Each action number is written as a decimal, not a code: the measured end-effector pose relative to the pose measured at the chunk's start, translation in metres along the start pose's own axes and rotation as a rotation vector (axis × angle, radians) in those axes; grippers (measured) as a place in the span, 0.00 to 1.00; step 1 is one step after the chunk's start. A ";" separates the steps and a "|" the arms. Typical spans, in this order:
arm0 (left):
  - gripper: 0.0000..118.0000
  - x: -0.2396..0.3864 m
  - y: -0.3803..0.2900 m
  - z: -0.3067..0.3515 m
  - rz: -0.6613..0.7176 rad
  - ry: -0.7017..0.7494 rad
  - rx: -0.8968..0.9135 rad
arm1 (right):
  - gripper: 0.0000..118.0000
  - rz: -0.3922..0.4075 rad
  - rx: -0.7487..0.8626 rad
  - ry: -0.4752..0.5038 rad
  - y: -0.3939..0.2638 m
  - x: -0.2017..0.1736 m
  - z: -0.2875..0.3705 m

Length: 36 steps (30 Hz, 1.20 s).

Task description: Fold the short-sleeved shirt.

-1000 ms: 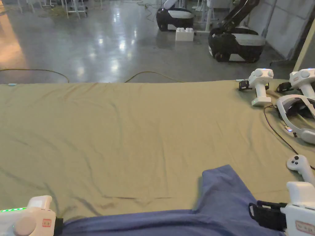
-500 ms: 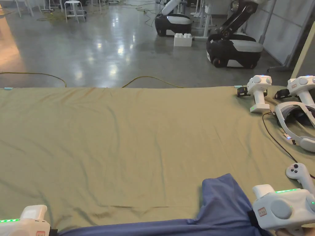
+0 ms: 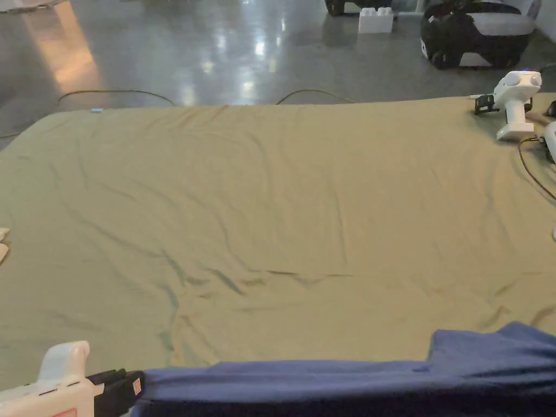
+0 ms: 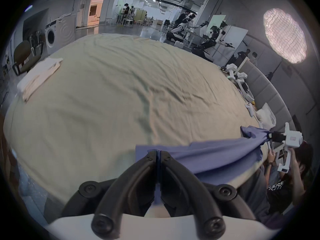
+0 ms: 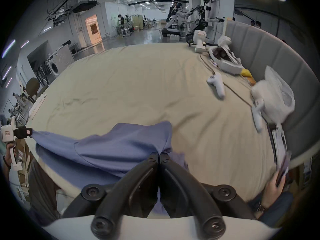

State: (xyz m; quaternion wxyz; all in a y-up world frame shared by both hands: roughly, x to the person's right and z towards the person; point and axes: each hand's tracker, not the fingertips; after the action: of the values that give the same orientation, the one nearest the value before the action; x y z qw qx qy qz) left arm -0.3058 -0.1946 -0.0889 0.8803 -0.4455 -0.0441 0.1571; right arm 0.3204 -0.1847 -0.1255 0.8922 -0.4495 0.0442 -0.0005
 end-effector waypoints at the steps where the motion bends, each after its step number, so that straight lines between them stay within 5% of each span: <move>1: 0.05 0.000 -0.010 0.001 0.010 -0.004 -0.009 | 0.00 -0.009 -0.019 0.008 -0.013 0.004 0.001; 7: 0.06 0.001 -0.040 -0.026 -0.022 0.056 -0.077 | 0.02 -0.051 -0.070 -0.012 -0.062 -0.008 -0.014; 8: 0.14 0.000 -0.040 -0.030 -0.024 0.067 -0.094 | 0.13 -0.048 -0.065 -0.018 -0.065 -0.010 -0.016; 9: 0.34 -0.001 -0.040 -0.033 -0.013 0.091 -0.103 | 0.33 -0.044 -0.064 -0.025 -0.065 -0.008 -0.021; 10: 0.67 -0.003 -0.040 -0.034 -0.010 0.103 -0.102 | 0.57 -0.045 -0.065 -0.023 -0.067 -0.009 -0.021; 11: 0.83 -0.003 -0.040 -0.030 -0.016 0.109 -0.094 | 0.60 -0.049 -0.063 -0.020 -0.068 -0.010 -0.020; 12: 0.87 -0.002 -0.039 -0.020 -0.033 0.129 -0.051 | 0.60 -0.046 -0.048 -0.022 -0.067 -0.012 -0.015; 19: 0.87 0.069 -0.030 0.088 -0.356 0.283 0.446 | 0.60 -0.056 0.313 0.009 -0.029 -0.030 0.067; 24: 0.87 0.139 -0.029 0.169 -0.406 0.380 0.775 | 0.60 -0.027 0.612 0.090 -0.003 -0.070 0.152; 30: 0.85 0.171 -0.030 0.214 -0.350 0.204 0.965 | 0.59 0.056 0.809 0.101 0.010 -0.116 0.204; 32: 0.82 0.177 -0.025 0.219 -0.327 0.164 0.956 | 0.50 0.112 0.860 0.095 0.010 -0.129 0.213; 33: 0.74 0.178 -0.024 0.221 -0.321 0.165 0.953 | 0.46 0.144 0.878 0.092 0.010 -0.134 0.214; 35: 0.19 0.180 -0.023 0.221 -0.311 0.181 0.965 | 0.16 0.177 0.907 0.072 0.011 -0.143 0.217; 36: 0.00 0.180 -0.025 0.221 -0.303 0.212 0.984 | 0.05 0.178 0.923 0.048 0.011 -0.146 0.218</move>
State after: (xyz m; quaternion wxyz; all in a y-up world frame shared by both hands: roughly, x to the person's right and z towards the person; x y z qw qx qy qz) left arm -0.1777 0.0187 0.0518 0.9979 0.0187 0.0605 -0.0156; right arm 0.1913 0.0025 0.0060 0.9941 -0.0003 0.0984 0.0461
